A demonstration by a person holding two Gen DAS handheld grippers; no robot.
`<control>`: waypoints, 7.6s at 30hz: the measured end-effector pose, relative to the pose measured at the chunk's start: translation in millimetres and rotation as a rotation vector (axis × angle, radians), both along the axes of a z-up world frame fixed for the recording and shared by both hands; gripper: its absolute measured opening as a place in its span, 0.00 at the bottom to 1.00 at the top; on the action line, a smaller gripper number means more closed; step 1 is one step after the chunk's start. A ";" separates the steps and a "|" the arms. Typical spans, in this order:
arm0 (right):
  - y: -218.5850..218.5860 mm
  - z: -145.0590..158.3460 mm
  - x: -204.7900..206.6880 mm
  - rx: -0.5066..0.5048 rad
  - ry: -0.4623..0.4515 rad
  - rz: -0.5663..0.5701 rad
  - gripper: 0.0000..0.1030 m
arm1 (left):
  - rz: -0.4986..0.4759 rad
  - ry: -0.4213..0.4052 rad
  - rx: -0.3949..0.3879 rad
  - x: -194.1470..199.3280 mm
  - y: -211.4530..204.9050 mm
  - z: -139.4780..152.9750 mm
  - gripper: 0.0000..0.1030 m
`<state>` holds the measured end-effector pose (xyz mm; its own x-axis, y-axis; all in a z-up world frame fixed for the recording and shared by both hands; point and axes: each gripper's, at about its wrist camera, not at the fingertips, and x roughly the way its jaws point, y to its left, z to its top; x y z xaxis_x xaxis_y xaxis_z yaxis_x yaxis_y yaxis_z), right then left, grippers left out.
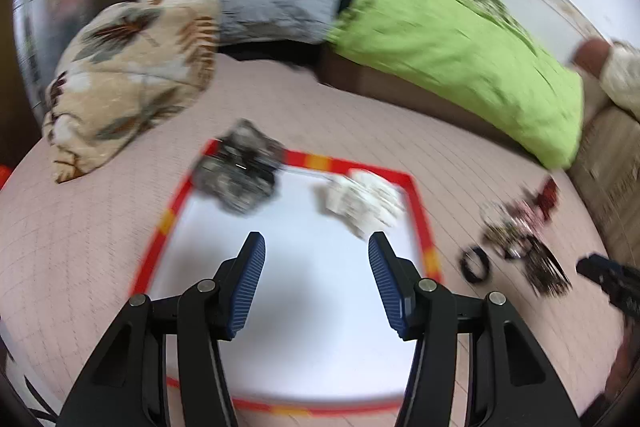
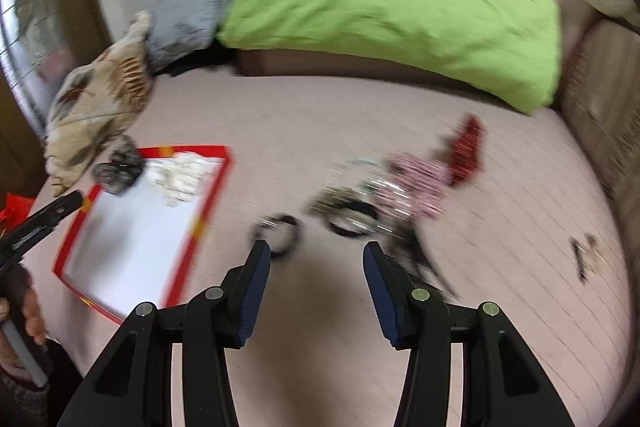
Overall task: Organize jewelry
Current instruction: 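Open the left tool to drop the grey scrunchie into the tray, then grasp the leopard-print bracelet with the left tool while the right tool grasps a black hair tie, then carry the leopard bracelet and black hair tie over the tray with both tools, then release the leopard bracelet from the left tool while the right tool releases the hair tie in the tray, then grasp the red polka-dot scrunchie with the right tool while the left tool grasps a black hair tie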
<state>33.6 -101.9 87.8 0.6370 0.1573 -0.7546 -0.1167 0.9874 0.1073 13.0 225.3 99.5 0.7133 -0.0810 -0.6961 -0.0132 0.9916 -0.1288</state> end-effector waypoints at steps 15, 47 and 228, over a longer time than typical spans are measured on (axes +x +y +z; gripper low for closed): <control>-116.6 -19.1 -35.6 0.083 0.011 -0.181 0.51 | -0.291 0.117 -0.015 -4.7 -143.2 -3.0 0.51; -58.3 -53.7 92.0 0.172 0.160 0.239 0.51 | -0.559 0.237 0.075 116.2 -231.3 -76.8 0.22; -149.4 -56.1 165.1 0.208 0.077 -0.189 0.54 | -0.479 0.301 -0.060 130.2 -261.7 -103.3 0.28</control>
<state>198.7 -251.3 31.7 0.6121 0.1975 -0.7657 0.0832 0.9469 0.3107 143.2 -36.4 -3.8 0.3577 -0.3922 -0.8475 0.3911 0.8870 -0.2455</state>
